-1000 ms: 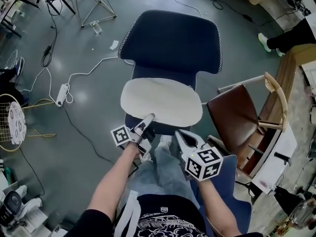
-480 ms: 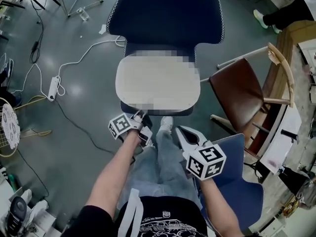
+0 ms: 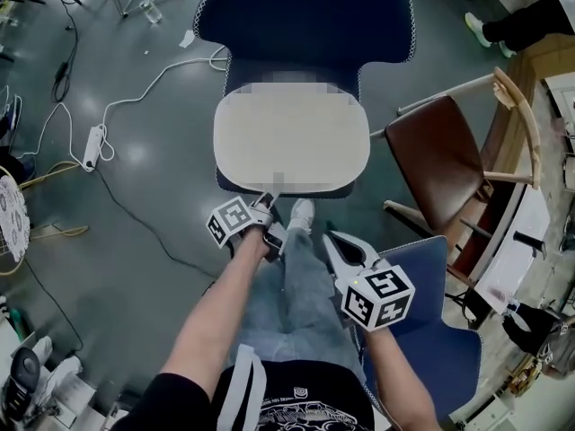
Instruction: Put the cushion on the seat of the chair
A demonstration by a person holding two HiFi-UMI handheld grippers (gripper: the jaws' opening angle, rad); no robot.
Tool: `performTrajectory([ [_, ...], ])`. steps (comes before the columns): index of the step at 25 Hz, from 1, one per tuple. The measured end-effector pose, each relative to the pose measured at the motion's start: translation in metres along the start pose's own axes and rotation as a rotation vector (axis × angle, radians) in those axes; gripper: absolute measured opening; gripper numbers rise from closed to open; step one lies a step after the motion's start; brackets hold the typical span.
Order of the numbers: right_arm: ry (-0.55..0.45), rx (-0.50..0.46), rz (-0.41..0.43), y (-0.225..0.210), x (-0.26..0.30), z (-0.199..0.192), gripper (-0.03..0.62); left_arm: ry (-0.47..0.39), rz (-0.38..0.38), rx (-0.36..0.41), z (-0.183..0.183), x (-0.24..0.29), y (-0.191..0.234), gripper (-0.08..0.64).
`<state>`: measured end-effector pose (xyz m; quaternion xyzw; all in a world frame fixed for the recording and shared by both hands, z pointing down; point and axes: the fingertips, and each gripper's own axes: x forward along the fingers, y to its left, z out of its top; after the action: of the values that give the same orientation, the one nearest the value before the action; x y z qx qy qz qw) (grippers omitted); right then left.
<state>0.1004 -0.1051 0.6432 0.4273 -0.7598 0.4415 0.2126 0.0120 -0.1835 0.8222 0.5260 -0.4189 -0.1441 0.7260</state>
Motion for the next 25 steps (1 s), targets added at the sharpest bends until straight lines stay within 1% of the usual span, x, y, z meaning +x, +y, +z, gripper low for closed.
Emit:
performTrajectory([
  [2, 0.000, 0.002, 0.010, 0.003, 0.000, -0.001, -0.003, 0.010, 0.035, 0.008, -0.004, -0.005, 0.004, 0.272],
  [4, -0.009, 0.001, 0.020, 0.007, 0.001, 0.003, -0.003, 0.036, 0.047, 0.027, -0.010, -0.011, 0.002, 0.270],
  [7, -0.019, 0.006, 0.035, 0.017, 0.004, 0.007, -0.003, 0.076, 0.019, 0.043, -0.021, -0.027, -0.010, 0.270],
  [10, -0.030, 0.006, 0.053, 0.029, 0.004, 0.016, -0.003, 0.090, -0.027, 0.067, -0.025, -0.043, -0.035, 0.268],
  [12, -0.031, 0.009, 0.060, 0.040, 0.000, 0.020, -0.003, 0.112, -0.051, 0.123, -0.029, -0.057, -0.059, 0.268],
  [15, -0.041, 0.003, 0.070, 0.054, -0.005, 0.031, -0.003, 0.132, -0.106, 0.235, -0.030, -0.075, -0.104, 0.267],
  [19, -0.087, -0.025, 0.093, 0.066, -0.004, 0.057, -0.003, 0.094, -0.210, 0.345, -0.016, -0.087, -0.167, 0.259],
  [23, -0.129, -0.039, 0.107, 0.084, -0.012, 0.077, -0.003, 0.073, -0.265, 0.466, -0.012, -0.112, -0.213, 0.255],
  [25, -0.150, -0.054, 0.113, 0.093, -0.018, 0.086, -0.003, 0.072, -0.305, 0.506, -0.014, -0.127, -0.235, 0.233],
])
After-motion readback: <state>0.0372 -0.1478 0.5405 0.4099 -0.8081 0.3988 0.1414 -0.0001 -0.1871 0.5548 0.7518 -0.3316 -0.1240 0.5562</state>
